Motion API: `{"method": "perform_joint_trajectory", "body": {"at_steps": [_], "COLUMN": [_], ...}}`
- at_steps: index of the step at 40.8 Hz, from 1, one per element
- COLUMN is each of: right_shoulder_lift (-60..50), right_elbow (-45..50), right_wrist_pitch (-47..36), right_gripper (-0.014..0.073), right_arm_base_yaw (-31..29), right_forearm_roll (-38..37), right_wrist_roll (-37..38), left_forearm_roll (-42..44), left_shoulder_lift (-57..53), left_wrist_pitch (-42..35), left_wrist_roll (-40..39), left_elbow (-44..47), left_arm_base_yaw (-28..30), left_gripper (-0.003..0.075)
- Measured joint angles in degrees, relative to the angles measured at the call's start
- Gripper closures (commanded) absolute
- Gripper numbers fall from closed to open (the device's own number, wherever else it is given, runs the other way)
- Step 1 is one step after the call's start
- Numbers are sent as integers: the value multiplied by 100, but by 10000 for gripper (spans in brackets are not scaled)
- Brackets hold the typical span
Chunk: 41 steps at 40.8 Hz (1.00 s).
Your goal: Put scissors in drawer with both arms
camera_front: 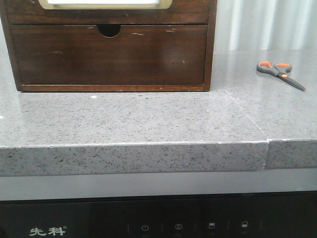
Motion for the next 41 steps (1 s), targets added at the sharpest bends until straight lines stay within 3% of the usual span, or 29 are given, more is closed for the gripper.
{"method": "perform_joint_trajectory", "body": {"at_steps": [27,33,41], "right_shoulder_lift": [0,0,86], "right_elbow": [0,-398,-1510], "right_wrist_pitch": [-67,453,1346], "right_gripper": [711,711,711], "right_arm_base_yaw": [0,0,0], "right_forearm_roll": [108,287,323], "right_wrist_roll": [0,0,0], "left_forearm_roll": [0,-22,-22], "left_shoulder_lift": [0,0,30], "left_wrist_pitch": [-178,-239,352], "left_wrist_roll": [-11,-11,-11], "left_elbow": [0,-122,-1297], "left_arm_base_yaw": [0,0,0], "left_gripper": [741,741,741]}}
